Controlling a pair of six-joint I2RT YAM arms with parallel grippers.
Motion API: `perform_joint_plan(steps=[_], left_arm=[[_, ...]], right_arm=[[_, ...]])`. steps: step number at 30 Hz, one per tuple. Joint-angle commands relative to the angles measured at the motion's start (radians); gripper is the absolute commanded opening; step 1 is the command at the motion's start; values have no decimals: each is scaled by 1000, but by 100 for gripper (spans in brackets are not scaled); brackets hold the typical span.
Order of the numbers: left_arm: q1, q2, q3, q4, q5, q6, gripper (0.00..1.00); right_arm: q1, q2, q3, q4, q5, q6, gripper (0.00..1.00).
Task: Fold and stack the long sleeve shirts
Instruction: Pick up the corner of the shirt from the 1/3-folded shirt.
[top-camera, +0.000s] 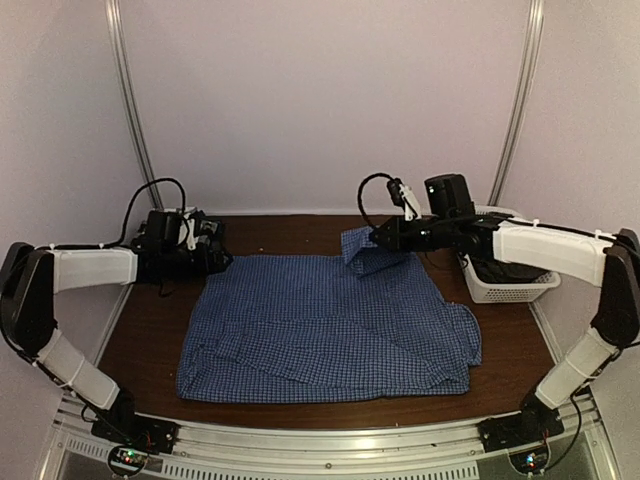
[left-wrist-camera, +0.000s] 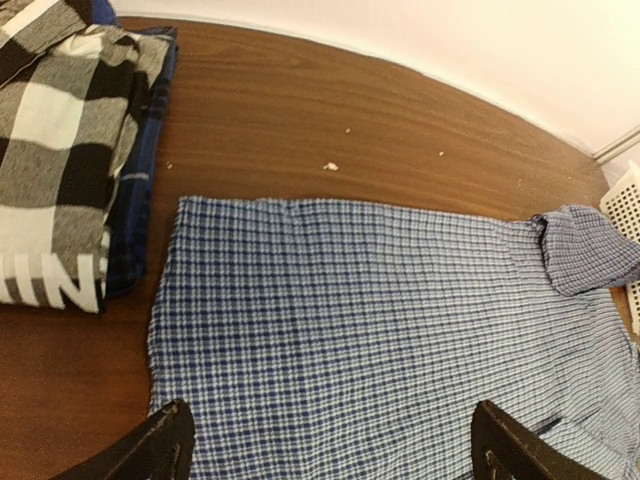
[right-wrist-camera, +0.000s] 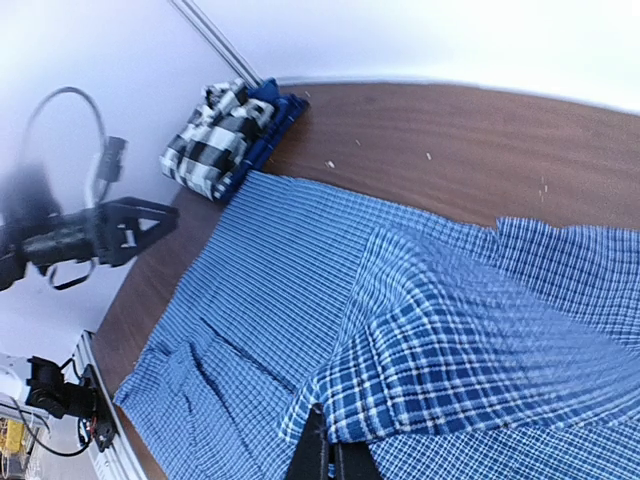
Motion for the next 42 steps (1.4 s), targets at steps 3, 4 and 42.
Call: perform_joint_plan(steps=[3,4,42], left_arm=[[10,78,141,70,140,55,97],[10,86,148,82,147,74,96],[11,482,532,-322,305,981,92]], right_arm=[[-5,-268,-6,-248,-17,-122,0],[-4,-298,-6,-270,-20,-127,0],[-40,-503,267,-682,22,-188,0]])
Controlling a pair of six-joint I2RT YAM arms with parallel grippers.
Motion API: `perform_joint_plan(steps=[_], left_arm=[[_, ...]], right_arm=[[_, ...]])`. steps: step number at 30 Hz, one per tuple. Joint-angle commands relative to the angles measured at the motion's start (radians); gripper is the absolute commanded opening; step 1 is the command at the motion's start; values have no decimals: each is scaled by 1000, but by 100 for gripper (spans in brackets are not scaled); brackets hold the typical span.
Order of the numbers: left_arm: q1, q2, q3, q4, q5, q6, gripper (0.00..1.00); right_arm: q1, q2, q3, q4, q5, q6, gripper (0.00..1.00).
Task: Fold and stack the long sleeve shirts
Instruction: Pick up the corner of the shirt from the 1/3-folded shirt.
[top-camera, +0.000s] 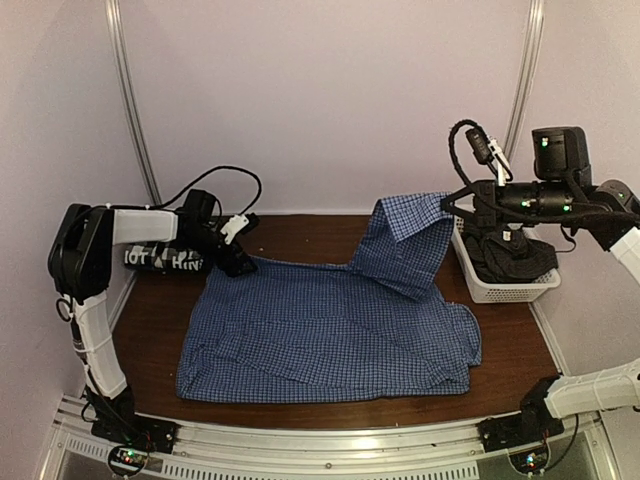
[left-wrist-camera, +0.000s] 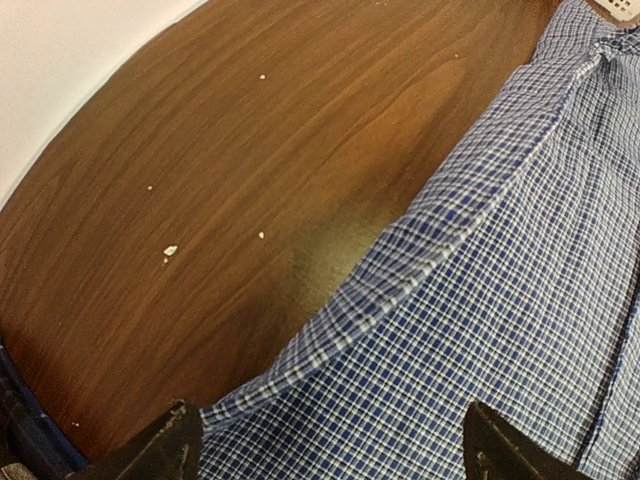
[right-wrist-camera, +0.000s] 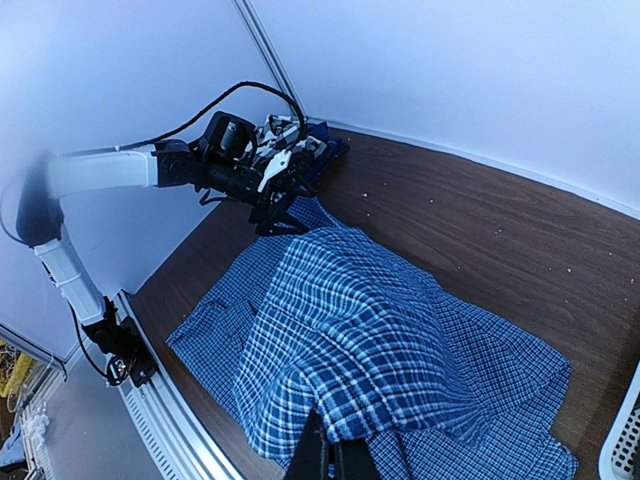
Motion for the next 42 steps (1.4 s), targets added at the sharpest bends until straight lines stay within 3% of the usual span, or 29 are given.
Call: perform_joint_plan(steps=[1,12,28,42], left_arm=[[5,16,-1,8,-10,44,92],[5,79,45,45,-128,58,78],[5,-11,35,-4,-63,119,76],[5,116,240,-195,-53,274,75]], right_arm=[[-18,26,31,-15,19,-8,0],[-53,41,74,-57,12,-33,0],[-88,41,94,-109,20,-59,0],[-108,44,120,-128,-1,-77,0]])
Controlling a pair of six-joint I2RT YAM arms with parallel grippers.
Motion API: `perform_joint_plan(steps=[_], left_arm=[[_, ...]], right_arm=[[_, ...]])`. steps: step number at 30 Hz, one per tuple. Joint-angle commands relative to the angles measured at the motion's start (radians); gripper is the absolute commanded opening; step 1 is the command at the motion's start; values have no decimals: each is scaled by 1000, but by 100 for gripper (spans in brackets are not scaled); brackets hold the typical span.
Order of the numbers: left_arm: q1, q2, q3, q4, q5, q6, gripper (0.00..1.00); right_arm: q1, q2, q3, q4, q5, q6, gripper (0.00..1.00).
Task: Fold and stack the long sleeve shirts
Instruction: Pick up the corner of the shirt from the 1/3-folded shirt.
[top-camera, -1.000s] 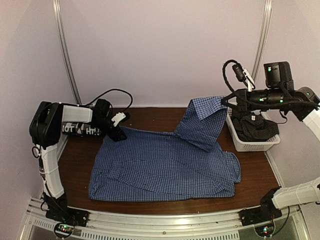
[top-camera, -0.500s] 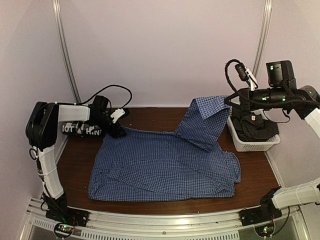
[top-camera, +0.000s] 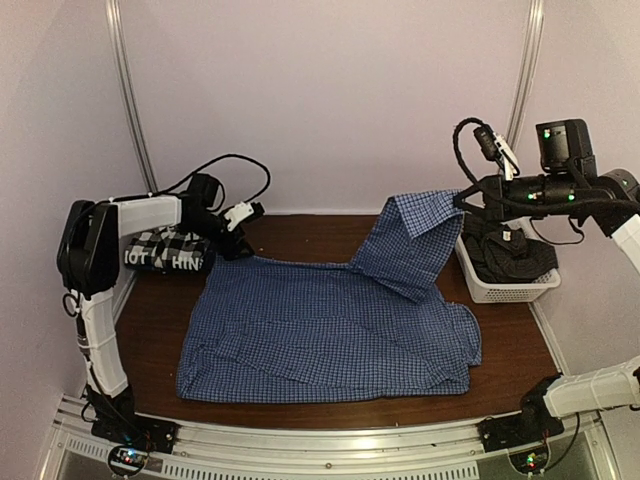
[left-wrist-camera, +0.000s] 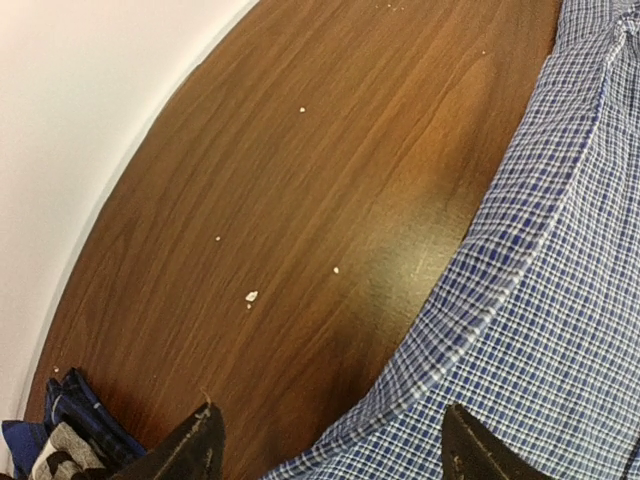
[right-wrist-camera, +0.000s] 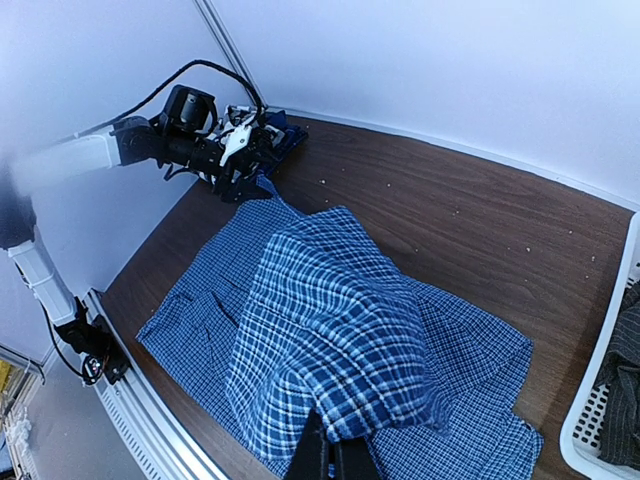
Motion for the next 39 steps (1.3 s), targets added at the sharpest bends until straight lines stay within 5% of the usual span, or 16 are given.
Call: perform_joint_plan(steps=[1,17,22,30,39], left_arm=[[5,70,69,-100,22,83,75],[6,117,81,-146,42,105,68],[6,123,85,-150,38,91,51],[6,115,135,-184,74,9,10],[-32,-37,-18,-99,19,-117,7]], right_arm=[[-14,-3,40,-7,0,-19,0],[-38,-8,57,-26,16,-30,0],[-43,-6,55,-28,19,-33,0],[-47,-12,70,-36,29,-26,0],[-47,-11,173,-92,27,-8,0]])
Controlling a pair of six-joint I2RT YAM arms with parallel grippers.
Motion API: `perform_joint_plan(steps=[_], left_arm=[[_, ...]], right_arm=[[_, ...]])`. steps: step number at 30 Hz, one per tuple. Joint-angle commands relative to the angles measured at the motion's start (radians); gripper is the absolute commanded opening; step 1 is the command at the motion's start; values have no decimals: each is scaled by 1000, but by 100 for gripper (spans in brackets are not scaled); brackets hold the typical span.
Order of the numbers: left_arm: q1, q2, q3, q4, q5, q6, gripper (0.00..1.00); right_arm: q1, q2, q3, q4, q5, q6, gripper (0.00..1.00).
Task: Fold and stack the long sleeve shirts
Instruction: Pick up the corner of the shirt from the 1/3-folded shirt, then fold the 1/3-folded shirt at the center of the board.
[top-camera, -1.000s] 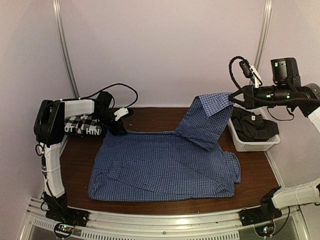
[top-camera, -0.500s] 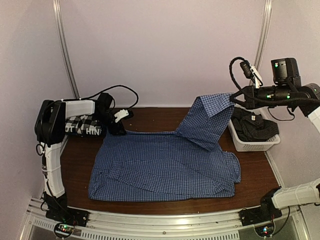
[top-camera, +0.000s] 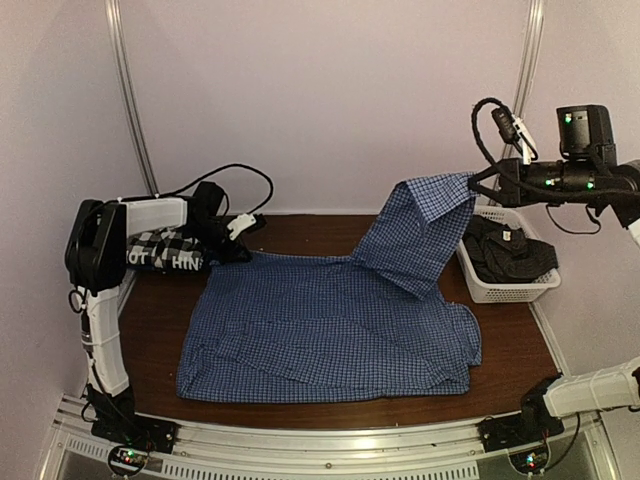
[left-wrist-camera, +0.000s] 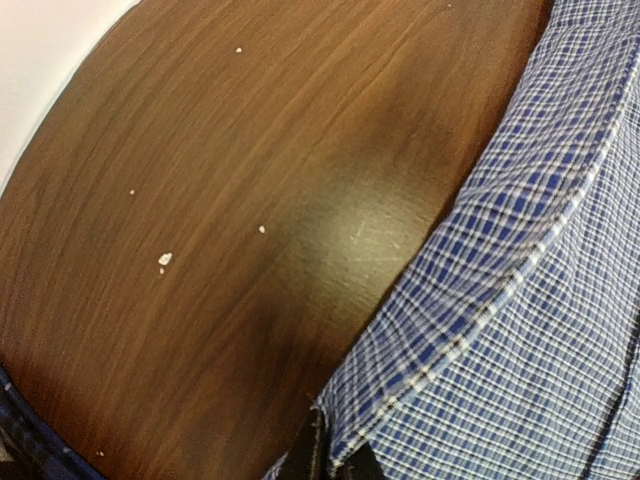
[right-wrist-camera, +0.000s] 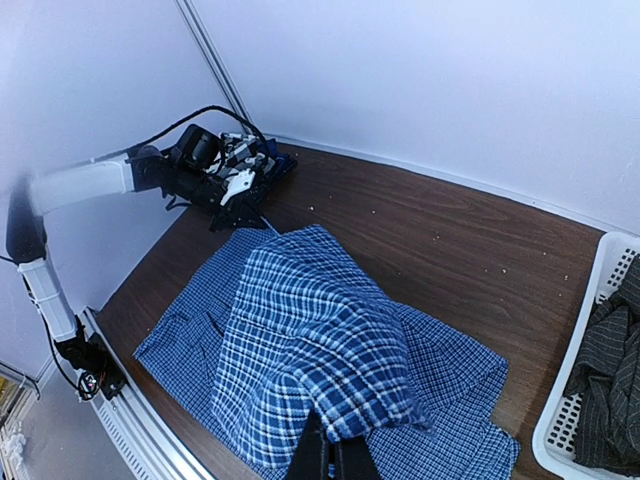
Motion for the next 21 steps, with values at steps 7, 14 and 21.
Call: perform_joint_plan(steps=[7,14,21], left_arm=[[-121,-261,-291,146,-204,-180,8],[-215,-318,-379,136,-352,-292,8],[-273,-347,-390,35,-500,-388,7]], right_arm=[[-8,-24,109,-112,19,32,0],[-7,-88,79,-158,58,61,0],[-7,-157,33,-185,48,86,0]])
